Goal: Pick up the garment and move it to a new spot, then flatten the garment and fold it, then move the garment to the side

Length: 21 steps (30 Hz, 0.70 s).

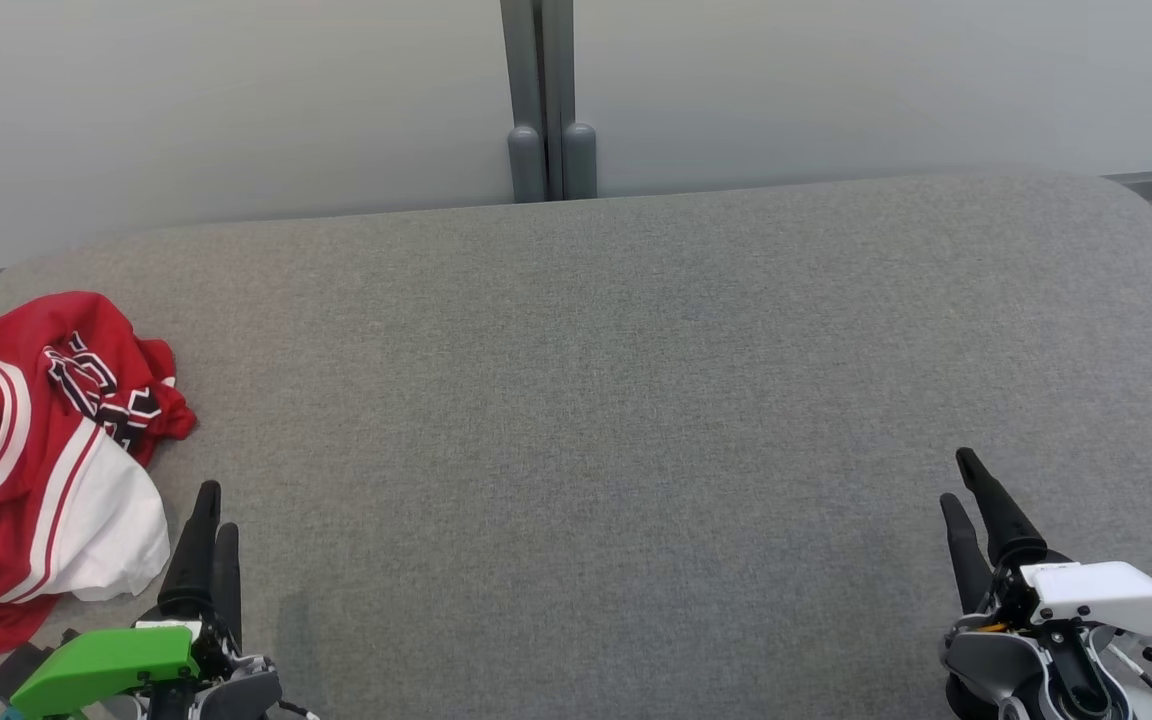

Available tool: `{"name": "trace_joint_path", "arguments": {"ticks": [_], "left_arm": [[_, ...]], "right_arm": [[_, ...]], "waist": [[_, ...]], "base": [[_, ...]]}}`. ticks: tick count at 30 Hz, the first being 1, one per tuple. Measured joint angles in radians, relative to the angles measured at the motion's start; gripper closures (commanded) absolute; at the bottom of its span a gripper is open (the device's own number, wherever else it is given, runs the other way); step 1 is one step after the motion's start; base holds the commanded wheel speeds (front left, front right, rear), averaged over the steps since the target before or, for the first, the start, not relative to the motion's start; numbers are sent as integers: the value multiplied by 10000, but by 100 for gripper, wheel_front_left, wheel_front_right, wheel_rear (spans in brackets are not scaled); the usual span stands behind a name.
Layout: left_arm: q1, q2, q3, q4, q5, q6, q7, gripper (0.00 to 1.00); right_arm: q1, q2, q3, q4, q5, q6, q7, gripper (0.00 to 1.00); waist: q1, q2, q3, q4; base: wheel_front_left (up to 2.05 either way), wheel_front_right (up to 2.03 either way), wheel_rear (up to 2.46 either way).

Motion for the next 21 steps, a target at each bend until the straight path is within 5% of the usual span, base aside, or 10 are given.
{"name": "trace_joint_path", "arguments": {"ticks": [9, 21], "left_arm": [[26, 0, -171, -178, 796, 100, -435, 0], [168, 4, -456, -545, 2882, 382, -966, 0]], "right_arm": [[-21, -4, 412, -8, -897, 0, -443, 0], [-140, -12, 633, -84, -3662, 2, -988, 0]], "waist": [[0, 0, -8, -11], [0, 0, 1, -8]], "base": [[0, 0, 0], [0, 0, 0]]}}
